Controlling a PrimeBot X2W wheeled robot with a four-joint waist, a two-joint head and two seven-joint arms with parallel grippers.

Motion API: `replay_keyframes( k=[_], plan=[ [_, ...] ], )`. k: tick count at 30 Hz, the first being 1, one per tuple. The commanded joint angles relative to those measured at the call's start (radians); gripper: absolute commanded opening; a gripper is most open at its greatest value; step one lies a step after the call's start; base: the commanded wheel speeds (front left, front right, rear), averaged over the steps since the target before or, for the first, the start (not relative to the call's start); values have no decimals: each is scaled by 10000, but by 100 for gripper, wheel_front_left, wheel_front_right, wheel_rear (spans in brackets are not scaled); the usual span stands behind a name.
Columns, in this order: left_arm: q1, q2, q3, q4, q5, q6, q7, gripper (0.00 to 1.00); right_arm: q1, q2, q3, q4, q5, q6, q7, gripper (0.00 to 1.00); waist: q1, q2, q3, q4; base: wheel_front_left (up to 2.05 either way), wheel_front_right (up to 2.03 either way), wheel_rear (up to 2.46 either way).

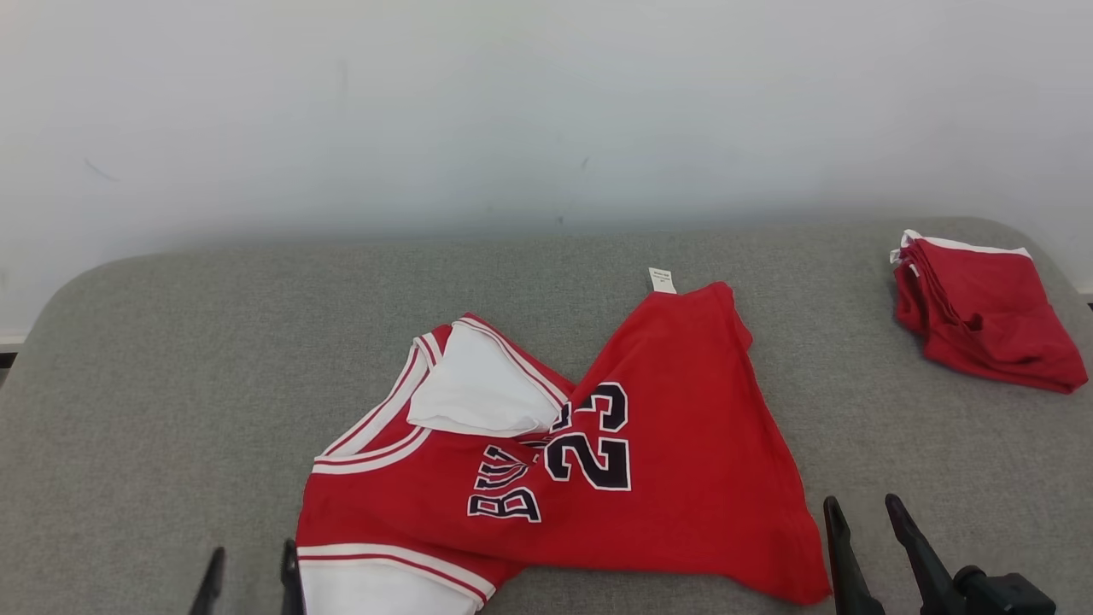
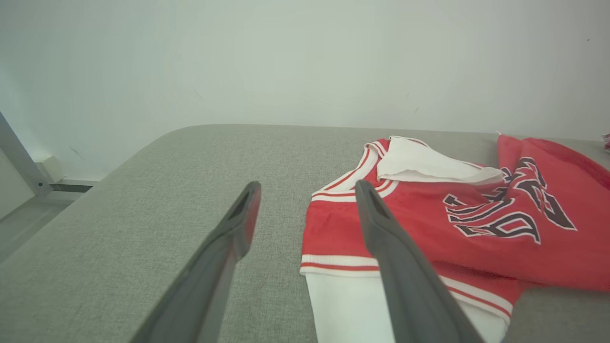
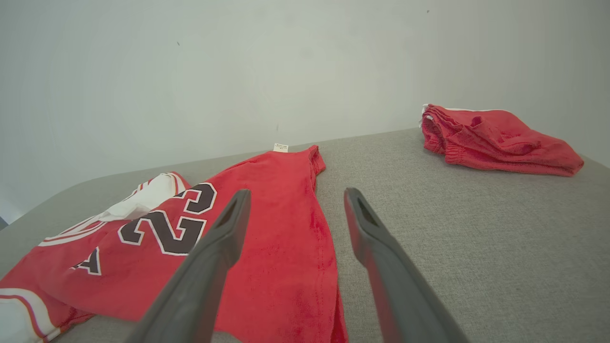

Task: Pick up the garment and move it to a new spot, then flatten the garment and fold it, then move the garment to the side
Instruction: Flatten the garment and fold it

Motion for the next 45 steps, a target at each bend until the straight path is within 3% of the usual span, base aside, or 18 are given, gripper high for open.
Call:
replay_keyframes(
  k=[1,14,28,29,30,31,32,34,45],
  plan=[
    [120,-21,-74,130,-38,-47,-30,100,26,-89,22,93,25,-28,-11,100,0,0,5,-3,0,0,0],
    [-240,-23,-1054,2965,-418,-266,-26,100,-335,-438,428,2560,47,-28,15,100,0,0,228,58,0,0,0],
    [-1222,-34,-1699,5192,-969,-421,-16,100,-1731,-317,1423,5071,251,-28,-4,100,0,0,603,132,0,0,0],
    [-1302,-34,-1726,5371,-1061,-429,3,100,-1858,-302,1452,5203,307,-28,-5,37,0,0,625,128,0,0,0],
    [-1380,-35,-1778,5545,-1120,-435,20,100,-1977,-294,1511,5336,350,-28,-5,2,0,0,641,126,0,0,0],
    [-1474,-37,-1819,5671,-1233,-442,27,74,-2084,-296,1551,5387,375,-28,-5,0,0,0,651,126,0,0,0],
    [-1546,-39,-1875,5798,-1360,-447,32,37,-2171,-306,1569,5421,438,-28,-6,0,0,0,653,126,0,0,0],
    [-1646,-61,-2017,6004,-1550,-435,38,0,-2235,-363,1600,5450,495,-28,-7,0,0,0,634,123,0,0,0],
    [-1348,117,-2090,5249,-1787,-429,2,0,-1882,-431,1394,4368,734,-28,-9,0,0,0,553,96,0,0,0]
  ],
)
